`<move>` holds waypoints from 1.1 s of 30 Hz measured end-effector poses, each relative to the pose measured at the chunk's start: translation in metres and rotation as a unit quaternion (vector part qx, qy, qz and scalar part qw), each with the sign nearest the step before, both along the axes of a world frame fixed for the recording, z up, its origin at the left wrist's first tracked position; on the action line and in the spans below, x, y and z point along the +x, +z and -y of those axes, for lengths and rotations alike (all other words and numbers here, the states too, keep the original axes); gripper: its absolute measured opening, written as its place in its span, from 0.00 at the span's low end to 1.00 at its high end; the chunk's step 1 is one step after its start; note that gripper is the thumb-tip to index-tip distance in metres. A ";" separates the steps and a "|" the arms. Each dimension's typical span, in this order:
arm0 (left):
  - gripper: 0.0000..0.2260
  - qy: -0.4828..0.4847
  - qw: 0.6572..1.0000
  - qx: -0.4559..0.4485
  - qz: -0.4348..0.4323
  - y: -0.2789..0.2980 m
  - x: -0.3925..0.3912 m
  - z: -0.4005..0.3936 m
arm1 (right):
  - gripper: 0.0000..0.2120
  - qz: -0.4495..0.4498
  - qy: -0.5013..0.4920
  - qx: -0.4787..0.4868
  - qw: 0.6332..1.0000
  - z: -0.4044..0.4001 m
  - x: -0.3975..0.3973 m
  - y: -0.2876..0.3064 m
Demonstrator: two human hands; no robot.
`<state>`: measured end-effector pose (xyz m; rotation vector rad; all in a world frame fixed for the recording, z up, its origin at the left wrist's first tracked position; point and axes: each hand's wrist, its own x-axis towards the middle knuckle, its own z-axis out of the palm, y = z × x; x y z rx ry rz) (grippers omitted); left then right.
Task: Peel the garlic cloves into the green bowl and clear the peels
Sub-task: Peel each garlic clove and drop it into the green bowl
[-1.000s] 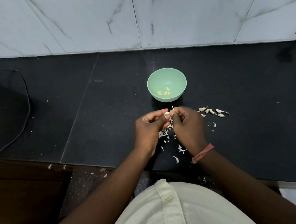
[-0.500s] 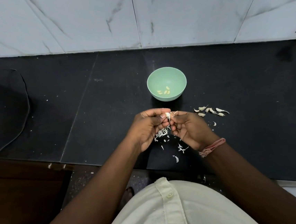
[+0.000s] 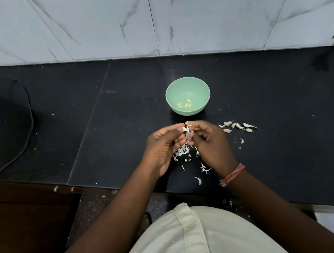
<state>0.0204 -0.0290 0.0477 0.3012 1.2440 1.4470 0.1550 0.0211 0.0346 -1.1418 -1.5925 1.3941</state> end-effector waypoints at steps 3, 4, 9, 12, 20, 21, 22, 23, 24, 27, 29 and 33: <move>0.09 0.004 1.000 -0.003 0.001 -0.003 0.001 0.001 | 0.15 0.019 -0.021 0.031 0.999 0.004 -0.002 -0.005; 0.08 0.004 1.000 -0.003 -0.003 -0.004 0.001 0.002 | 0.13 0.020 -0.038 0.037 0.998 0.003 -0.002 -0.005; 0.09 0.001 0.999 0.005 -0.033 -0.007 0.003 0.002 | 0.06 0.089 -0.034 0.103 0.990 0.003 -0.003 -0.001; 0.08 0.003 0.999 0.011 -0.042 -0.006 0.005 0.002 | 0.06 0.154 -0.033 0.201 0.967 0.005 -0.002 -0.002; 0.07 0.017 0.999 0.020 -0.024 -0.004 0.012 -0.003 | 0.06 0.181 -0.058 0.225 0.956 0.004 -0.007 0.002; 0.07 0.017 0.999 0.023 -0.016 -0.003 0.012 -0.004 | 0.06 0.174 -0.062 0.223 0.957 0.003 -0.007 0.003; 0.07 0.018 0.999 0.027 -0.010 -0.003 0.012 -0.004 | 0.07 0.170 -0.064 0.219 0.959 0.003 -0.008 0.004; 0.07 0.019 0.999 0.030 -0.005 -0.002 0.013 -0.003 | 0.07 0.167 -0.066 0.213 0.960 0.004 -0.009 0.004; 0.07 0.020 0.999 0.034 -0.002 -0.002 0.013 -0.003 | 0.07 0.164 -0.067 0.204 0.963 0.004 -0.009 0.004; 0.08 0.017 0.999 0.046 0.001 -0.001 0.012 -0.002 | 0.07 0.151 -0.063 0.173 0.971 0.003 -0.010 0.005; 0.09 0.017 0.998 0.054 -0.005 0.000 0.010 -0.002 | 0.08 0.142 -0.055 0.139 0.979 0.002 -0.011 0.005; 0.11 0.024 0.998 0.057 -0.005 0.000 0.011 -0.002 | 0.07 0.144 -0.043 0.094 0.984 0.003 -0.013 0.002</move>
